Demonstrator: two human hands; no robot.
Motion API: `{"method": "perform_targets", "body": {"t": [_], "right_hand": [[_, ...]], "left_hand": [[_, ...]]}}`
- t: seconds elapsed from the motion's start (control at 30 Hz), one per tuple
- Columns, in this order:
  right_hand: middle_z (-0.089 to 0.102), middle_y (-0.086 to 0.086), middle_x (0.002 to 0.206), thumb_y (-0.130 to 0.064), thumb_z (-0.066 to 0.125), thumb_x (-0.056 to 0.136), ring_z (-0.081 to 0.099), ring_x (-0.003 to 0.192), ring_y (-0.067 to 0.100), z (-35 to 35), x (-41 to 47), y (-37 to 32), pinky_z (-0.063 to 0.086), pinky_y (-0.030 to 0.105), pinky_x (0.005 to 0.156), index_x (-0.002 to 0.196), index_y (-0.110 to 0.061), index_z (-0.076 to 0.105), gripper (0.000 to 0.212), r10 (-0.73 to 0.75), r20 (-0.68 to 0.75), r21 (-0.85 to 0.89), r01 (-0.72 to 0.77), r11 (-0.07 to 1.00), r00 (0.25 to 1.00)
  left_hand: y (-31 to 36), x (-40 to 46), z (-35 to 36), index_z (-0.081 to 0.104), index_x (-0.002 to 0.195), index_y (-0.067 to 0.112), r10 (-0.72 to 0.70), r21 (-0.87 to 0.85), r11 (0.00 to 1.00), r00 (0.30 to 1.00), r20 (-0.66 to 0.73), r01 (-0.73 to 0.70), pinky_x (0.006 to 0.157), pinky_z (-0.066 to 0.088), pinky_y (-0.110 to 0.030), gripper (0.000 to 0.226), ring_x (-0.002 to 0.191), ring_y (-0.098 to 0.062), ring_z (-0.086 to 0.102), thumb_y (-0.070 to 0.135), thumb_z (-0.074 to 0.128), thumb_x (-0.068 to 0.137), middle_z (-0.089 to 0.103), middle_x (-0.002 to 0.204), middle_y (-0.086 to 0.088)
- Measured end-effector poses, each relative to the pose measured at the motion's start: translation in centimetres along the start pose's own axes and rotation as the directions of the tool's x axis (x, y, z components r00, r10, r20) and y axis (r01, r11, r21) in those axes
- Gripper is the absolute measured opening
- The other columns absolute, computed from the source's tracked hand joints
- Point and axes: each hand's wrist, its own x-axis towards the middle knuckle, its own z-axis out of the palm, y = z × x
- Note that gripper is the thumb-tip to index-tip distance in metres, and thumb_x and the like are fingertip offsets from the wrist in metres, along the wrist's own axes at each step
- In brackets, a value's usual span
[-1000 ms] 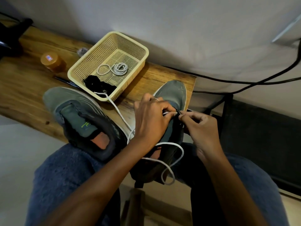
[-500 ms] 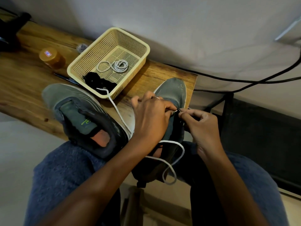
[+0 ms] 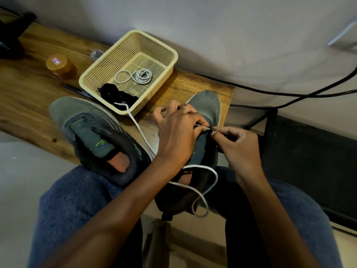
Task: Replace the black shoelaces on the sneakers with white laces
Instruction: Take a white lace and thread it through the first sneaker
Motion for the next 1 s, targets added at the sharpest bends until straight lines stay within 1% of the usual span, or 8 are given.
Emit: {"method": "perform_targets", "body": {"t": [0.17, 0.27, 0.33, 0.43, 0.53, 0.7, 0.9, 1.0], "right_hand": [[0.069, 0.001, 0.075, -0.004, 0.068, 0.084, 0.063, 0.061, -0.003, 0.04, -0.04, 0.09, 0.049, 0.012, 0.059, 0.096, -0.011, 0.072, 0.014, 0.02, 0.0, 0.024, -0.02, 1.0, 1.0], [0.068, 0.006, 0.075, -0.004, 0.069, 0.083, 0.064, 0.066, 0.004, 0.15, 0.04, 0.18, 0.054, 0.017, 0.065, 0.097, -0.008, 0.071, 0.015, 0.063, 0.006, 0.048, -0.063, 0.997, 0.998], [0.065, 0.006, 0.072, -0.005, 0.069, 0.083, 0.063, 0.065, 0.005, 0.15, -0.01, 0.15, 0.053, 0.017, 0.063, 0.098, -0.007, 0.07, 0.016, 0.076, 0.013, 0.065, -0.076, 0.995, 0.997], [0.067, 0.005, 0.072, -0.01, 0.065, 0.089, 0.062, 0.061, 0.004, 0.19, -0.24, -0.17, 0.052, 0.015, 0.059, 0.095, -0.005, 0.07, 0.009, 0.109, 0.012, 0.157, -0.11, 0.981, 0.994], [0.066, 0.003, 0.072, -0.011, 0.057, 0.095, 0.062, 0.058, 0.0, 0.26, -0.18, -0.36, 0.053, 0.014, 0.058, 0.092, -0.004, 0.067, 0.013, 0.162, 0.012, 0.256, -0.16, 0.953, 0.987], [0.065, 0.005, 0.072, -0.007, 0.059, 0.093, 0.062, 0.055, 0.0, 0.53, 0.05, -0.29, 0.052, 0.013, 0.055, 0.087, -0.009, 0.064, 0.008, 0.142, 0.025, 0.235, -0.144, 0.961, 0.99], [0.057, 0.005, 0.074, -0.007, 0.045, 0.1, 0.057, 0.05, -0.002, 0.96, 0.39, 0.14, 0.049, 0.013, 0.053, 0.091, -0.011, 0.052, 0.012, 0.047, 0.043, 0.143, -0.053, 0.988, 0.998], [0.056, 0.008, 0.08, -0.01, 0.035, 0.103, 0.061, 0.051, 0.005, 0.42, 0.72, -0.18, 0.053, 0.019, 0.052, 0.088, -0.018, 0.043, 0.019, 0.074, -0.021, 0.255, -0.066, 0.965, 0.997]], "left_hand": [[-0.17, 0.16, 0.26, 0.075, 0.085, 0.037, -0.037, -0.029, 0.999, 0.999, 0.033, 0.038, 0.081, 0.008, -0.028, 0.011, 0.11, -0.012, 0.04, 0.043, 0.074, 0.075, 0.063, 0.099, 0.018], [-0.12, 0.02, 0.61, 0.074, 0.083, 0.038, -0.033, -0.031, 0.999, 0.999, 0.02, 0.034, 0.08, 0.008, -0.027, 0.01, 0.106, -0.012, 0.043, 0.043, 0.074, 0.075, 0.062, 0.097, 0.018], [-0.06, -0.08, 0.77, 0.073, 0.082, 0.039, -0.035, -0.029, 0.999, 0.999, 0.006, 0.035, 0.08, 0.009, -0.028, 0.009, 0.104, -0.012, 0.045, 0.044, 0.073, 0.075, 0.063, 0.096, 0.017], [-0.07, -0.14, 0.67, 0.072, 0.083, 0.04, -0.06, -0.04, 0.997, 0.998, -0.01, 0.06, 0.082, 0.01, -0.028, 0.01, 0.103, -0.011, 0.046, 0.047, 0.071, 0.075, 0.064, 0.095, 0.016], [-0.19, -0.02, 0.53, 0.07, 0.082, 0.038, -0.079, -0.051, 0.996, 0.997, -0.021, 0.078, 0.083, 0.012, -0.028, 0.014, 0.101, -0.012, 0.047, 0.049, 0.072, 0.073, 0.065, 0.092, 0.015], [-0.31, 0.17, 0.39, 0.07, 0.083, 0.038, -0.06, -0.056, 0.997, 0.998, 0.0, 0.06, 0.084, 0.013, -0.03, 0.013, 0.104, -0.013, 0.046, 0.047, 0.072, 0.075, 0.065, 0.096, 0.014], [-0.4, 0.22, 0.31, 0.072, 0.085, 0.038, -0.039, -0.075, 0.996, 0.999, 0.021, 0.04, 0.084, 0.015, -0.032, 0.01, 0.106, -0.015, 0.046, 0.044, 0.073, 0.077, 0.065, 0.098, 0.013], [-0.55, 0.36, 0.14, 0.072, 0.086, 0.039, -0.038, -0.071, 0.997, 0.999, 0.039, 0.04, 0.085, 0.014, -0.031, 0.011, 0.107, -0.014, 0.046, 0.045, 0.071, 0.078, 0.065, 0.098, 0.014]]}}
